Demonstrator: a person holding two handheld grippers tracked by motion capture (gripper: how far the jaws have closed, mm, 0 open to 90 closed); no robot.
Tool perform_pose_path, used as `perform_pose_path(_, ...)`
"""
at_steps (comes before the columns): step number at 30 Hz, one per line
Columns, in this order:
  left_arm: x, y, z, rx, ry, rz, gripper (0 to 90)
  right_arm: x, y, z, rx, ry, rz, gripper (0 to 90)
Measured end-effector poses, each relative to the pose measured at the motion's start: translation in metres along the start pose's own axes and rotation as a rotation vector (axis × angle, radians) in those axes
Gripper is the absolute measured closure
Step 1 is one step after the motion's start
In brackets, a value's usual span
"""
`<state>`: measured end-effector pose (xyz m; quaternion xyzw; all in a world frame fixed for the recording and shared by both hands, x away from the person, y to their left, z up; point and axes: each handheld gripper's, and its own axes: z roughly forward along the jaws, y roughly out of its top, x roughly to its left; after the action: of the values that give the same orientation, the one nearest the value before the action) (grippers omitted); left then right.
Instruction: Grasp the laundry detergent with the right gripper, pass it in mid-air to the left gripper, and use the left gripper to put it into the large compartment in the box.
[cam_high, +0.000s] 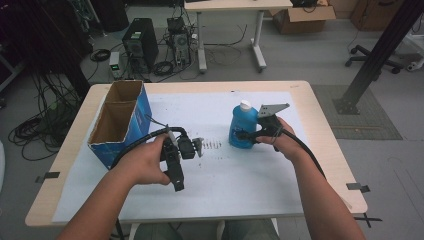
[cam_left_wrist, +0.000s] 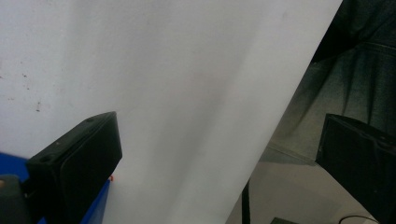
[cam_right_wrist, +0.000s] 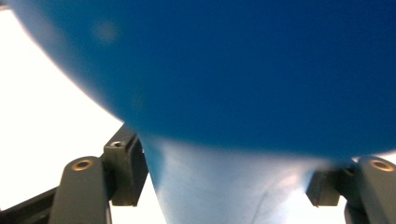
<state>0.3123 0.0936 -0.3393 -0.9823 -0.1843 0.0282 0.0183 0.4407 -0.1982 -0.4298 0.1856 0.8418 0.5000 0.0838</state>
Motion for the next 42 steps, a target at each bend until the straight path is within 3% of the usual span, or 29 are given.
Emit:
perform_pose_path(5,0.001,0.0,0.0,0.003,0.0,-0.002,0.5,0.002,0.0,0.002,-0.006,0.005,-0.03,40.7)
perform_pose_path(21,-0.001,0.004,-0.006,-0.014,0.008,0.005,0.5,0.007,0.002,0.0,-0.002,0.028,-0.065,45.1)
perform_pose_path(32,0.001,0.0,-0.032,-0.049,0.033,0.002,0.4,0.023,0.032,-0.032,-0.033,0.141,-0.109,45.1)
perform_pose_path(39,-0.001,0.002,-0.051,-0.055,0.051,0.012,0.4,0.04,0.048,-0.045,-0.017,0.217,-0.162,45.0)
perform_pose_path(42,-0.005,0.003,-0.062,-0.062,0.063,0.021,0.4,0.051,0.052,-0.046,0.001,0.243,-0.215,45.0)
